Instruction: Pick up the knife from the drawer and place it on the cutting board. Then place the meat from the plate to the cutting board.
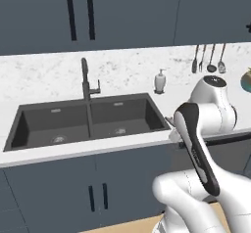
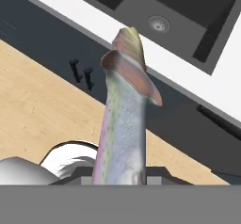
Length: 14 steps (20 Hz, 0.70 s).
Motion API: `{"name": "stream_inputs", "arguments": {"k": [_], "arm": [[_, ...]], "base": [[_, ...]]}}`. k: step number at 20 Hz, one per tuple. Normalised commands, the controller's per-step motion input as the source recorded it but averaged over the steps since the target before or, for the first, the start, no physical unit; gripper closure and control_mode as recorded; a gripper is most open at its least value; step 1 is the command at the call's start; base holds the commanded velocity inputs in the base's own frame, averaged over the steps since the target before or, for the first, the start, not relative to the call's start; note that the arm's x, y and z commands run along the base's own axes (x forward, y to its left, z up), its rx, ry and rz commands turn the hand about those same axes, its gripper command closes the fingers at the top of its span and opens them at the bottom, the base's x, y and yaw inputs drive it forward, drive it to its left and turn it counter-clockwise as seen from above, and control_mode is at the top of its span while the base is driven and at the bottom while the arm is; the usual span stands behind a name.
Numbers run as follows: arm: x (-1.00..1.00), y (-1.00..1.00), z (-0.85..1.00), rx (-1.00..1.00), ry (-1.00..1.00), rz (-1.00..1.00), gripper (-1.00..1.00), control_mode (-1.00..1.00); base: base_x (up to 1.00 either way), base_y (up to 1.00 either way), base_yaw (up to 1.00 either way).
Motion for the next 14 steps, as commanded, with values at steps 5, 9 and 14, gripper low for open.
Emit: {"name": "stream_inputs", "arguments": {"k": [5, 9, 14], "arm": [[0.00, 0.00, 0.00, 0.00, 0.00, 0.00, 1.00, 1.00], [0.00, 0.00, 0.00, 0.00, 0.00, 0.00, 1.00, 1.00], [0.00, 0.00, 0.00, 0.00, 0.00, 0.00, 1.00, 1.00]], "base": [[0.00, 0.95, 0.06], [0.00, 0.99, 0.00], [0.00, 1.00, 0.00]]}}
